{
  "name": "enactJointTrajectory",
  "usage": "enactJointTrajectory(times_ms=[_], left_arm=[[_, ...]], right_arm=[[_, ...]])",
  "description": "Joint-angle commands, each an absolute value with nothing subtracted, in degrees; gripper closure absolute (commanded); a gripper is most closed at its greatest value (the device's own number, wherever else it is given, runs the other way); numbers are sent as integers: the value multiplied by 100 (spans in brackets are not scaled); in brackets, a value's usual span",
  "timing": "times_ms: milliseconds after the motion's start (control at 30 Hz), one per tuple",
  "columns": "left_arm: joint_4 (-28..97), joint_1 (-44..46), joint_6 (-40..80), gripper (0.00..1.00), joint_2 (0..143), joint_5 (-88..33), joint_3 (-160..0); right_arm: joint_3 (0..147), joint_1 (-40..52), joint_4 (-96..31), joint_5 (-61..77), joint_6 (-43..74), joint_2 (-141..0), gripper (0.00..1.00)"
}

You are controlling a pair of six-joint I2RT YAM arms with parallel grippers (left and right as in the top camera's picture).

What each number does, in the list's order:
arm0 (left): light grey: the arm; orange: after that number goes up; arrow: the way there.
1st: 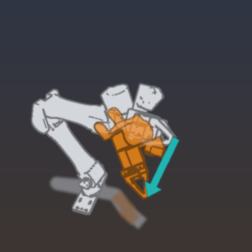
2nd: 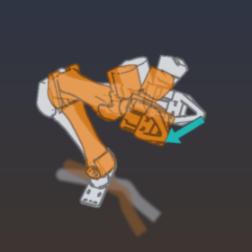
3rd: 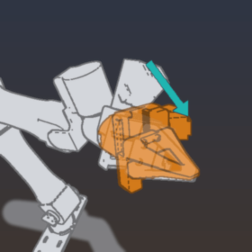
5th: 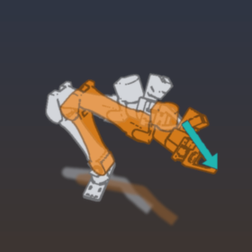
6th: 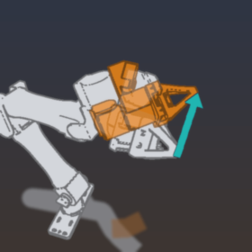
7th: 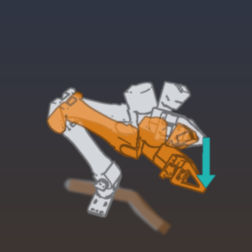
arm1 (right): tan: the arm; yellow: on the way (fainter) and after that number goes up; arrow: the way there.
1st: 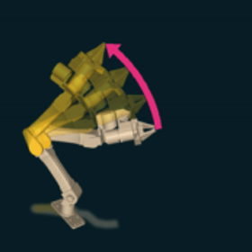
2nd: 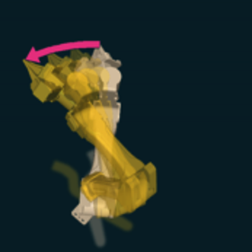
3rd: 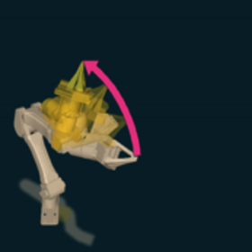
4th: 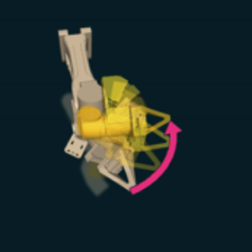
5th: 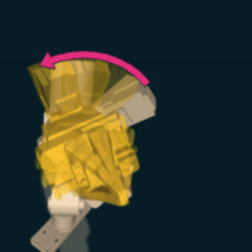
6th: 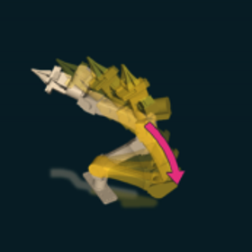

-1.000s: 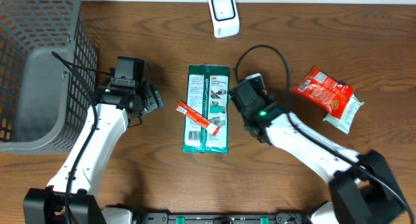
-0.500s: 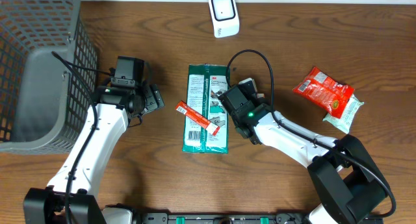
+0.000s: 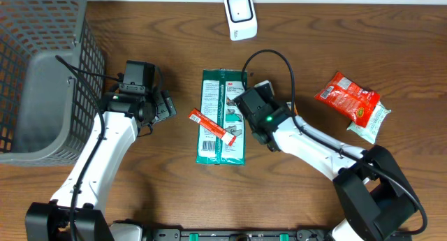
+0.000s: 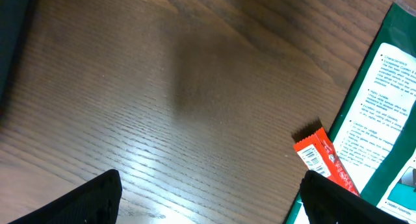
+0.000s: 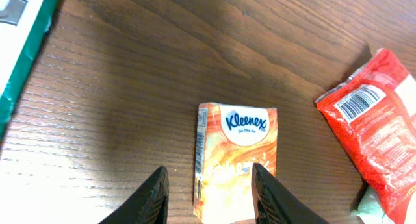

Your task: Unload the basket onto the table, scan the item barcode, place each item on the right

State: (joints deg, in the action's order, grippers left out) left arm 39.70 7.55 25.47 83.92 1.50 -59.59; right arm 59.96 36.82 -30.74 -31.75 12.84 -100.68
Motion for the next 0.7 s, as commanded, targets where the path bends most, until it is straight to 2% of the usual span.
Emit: enactJointTrajectory(times_ms=[0, 267, 467, 667], left_arm=[[3979, 735, 2561, 11, 8423, 196, -6023], [3979, 735, 2558, 11, 8423, 196, -6023], [3981, 735, 2558, 11, 8423, 196, -6023], [3979, 735, 2561, 12, 8423, 196, -6023]], right_arm=[[6414, 3295, -3352, -2388, 1446, -9754, 64], [6615, 1662, -3568, 596, 1542, -9574, 68], [6423, 729, -3601, 1181, 1516, -9874, 68], [6320, 451, -3575, 2106, 1046, -10269, 69]])
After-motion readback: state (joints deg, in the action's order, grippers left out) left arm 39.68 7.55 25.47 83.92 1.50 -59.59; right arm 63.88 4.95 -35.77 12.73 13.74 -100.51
